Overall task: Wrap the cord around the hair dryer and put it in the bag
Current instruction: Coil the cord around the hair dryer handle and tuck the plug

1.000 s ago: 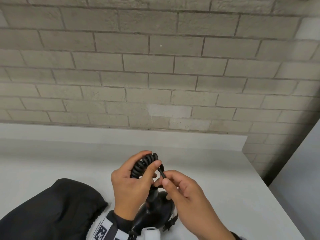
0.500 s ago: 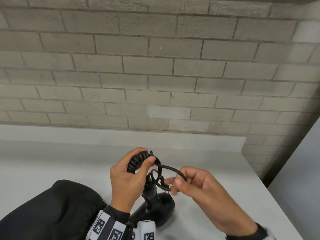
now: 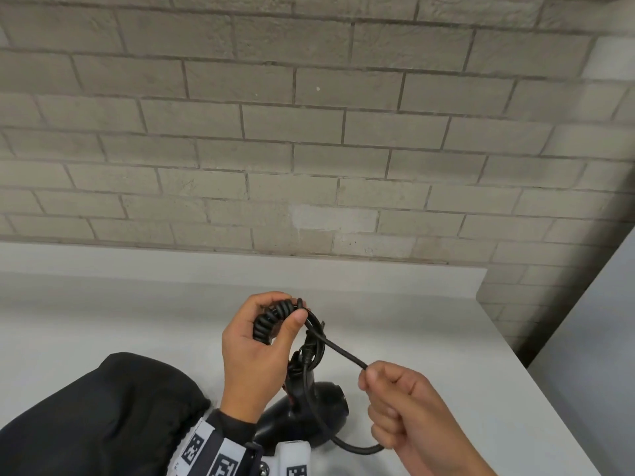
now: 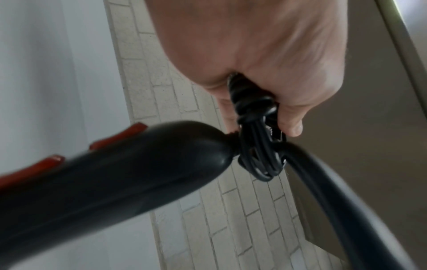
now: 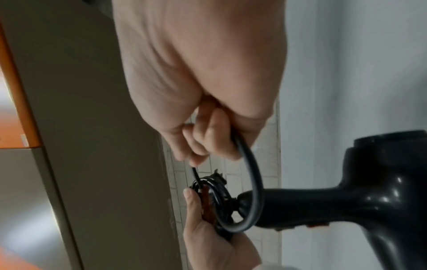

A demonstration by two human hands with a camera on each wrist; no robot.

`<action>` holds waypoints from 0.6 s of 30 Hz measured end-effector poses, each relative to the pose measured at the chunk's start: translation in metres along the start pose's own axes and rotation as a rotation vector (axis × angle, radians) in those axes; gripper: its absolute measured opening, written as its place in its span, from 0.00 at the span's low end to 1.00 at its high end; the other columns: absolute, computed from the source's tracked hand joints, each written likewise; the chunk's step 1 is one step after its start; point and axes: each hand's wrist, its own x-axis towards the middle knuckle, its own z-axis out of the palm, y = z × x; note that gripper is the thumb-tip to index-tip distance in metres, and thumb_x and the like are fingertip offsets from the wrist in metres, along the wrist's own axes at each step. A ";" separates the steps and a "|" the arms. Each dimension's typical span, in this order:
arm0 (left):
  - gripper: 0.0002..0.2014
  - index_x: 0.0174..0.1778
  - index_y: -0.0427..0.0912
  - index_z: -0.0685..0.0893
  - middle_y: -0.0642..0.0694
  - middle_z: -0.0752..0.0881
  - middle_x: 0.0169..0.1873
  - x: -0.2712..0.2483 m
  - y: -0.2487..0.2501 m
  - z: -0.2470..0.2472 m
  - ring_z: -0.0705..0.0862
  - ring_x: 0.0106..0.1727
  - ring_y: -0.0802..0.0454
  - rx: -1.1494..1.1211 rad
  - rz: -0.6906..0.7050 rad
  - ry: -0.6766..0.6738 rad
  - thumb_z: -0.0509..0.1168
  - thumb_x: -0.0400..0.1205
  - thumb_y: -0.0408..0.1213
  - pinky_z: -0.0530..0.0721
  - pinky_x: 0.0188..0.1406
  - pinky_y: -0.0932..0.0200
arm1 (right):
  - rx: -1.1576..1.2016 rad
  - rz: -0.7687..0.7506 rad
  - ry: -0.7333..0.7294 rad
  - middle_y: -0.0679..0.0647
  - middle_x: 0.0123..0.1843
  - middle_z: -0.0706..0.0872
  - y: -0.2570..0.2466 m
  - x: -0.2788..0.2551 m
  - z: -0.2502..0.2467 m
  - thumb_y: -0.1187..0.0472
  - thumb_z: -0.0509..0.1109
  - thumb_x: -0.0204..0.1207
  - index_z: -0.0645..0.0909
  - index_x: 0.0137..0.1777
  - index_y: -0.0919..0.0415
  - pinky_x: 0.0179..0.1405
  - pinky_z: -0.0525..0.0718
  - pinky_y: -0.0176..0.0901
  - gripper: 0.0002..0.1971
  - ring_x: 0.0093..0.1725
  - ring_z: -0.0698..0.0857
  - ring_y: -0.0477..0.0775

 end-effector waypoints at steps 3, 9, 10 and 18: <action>0.12 0.48 0.44 0.87 0.47 0.92 0.42 -0.001 0.001 0.000 0.91 0.44 0.50 -0.001 -0.022 0.020 0.75 0.71 0.41 0.89 0.46 0.60 | -0.210 -0.098 0.158 0.55 0.23 0.68 0.003 0.005 -0.003 0.53 0.78 0.65 0.85 0.35 0.60 0.23 0.70 0.41 0.10 0.20 0.66 0.50; 0.12 0.50 0.41 0.85 0.45 0.89 0.33 -0.002 0.002 0.004 0.89 0.28 0.44 -0.026 -0.088 0.111 0.75 0.73 0.37 0.91 0.42 0.42 | -0.646 -0.590 0.626 0.42 0.47 0.84 0.027 0.007 0.012 0.59 0.79 0.72 0.79 0.49 0.44 0.48 0.79 0.26 0.13 0.47 0.84 0.45; 0.11 0.50 0.41 0.84 0.45 0.89 0.32 -0.002 0.002 0.005 0.88 0.26 0.44 -0.016 -0.083 0.124 0.76 0.74 0.36 0.91 0.41 0.43 | -0.713 -0.705 0.639 0.42 0.45 0.82 0.030 0.005 0.021 0.55 0.78 0.70 0.78 0.47 0.44 0.46 0.76 0.25 0.11 0.45 0.82 0.44; 0.10 0.48 0.41 0.84 0.42 0.88 0.29 -0.008 0.006 0.010 0.87 0.25 0.52 0.020 -0.044 0.157 0.77 0.74 0.31 0.84 0.31 0.67 | -0.781 -0.283 0.075 0.38 0.37 0.87 0.052 0.007 0.057 0.49 0.72 0.76 0.78 0.51 0.40 0.47 0.84 0.32 0.08 0.43 0.86 0.38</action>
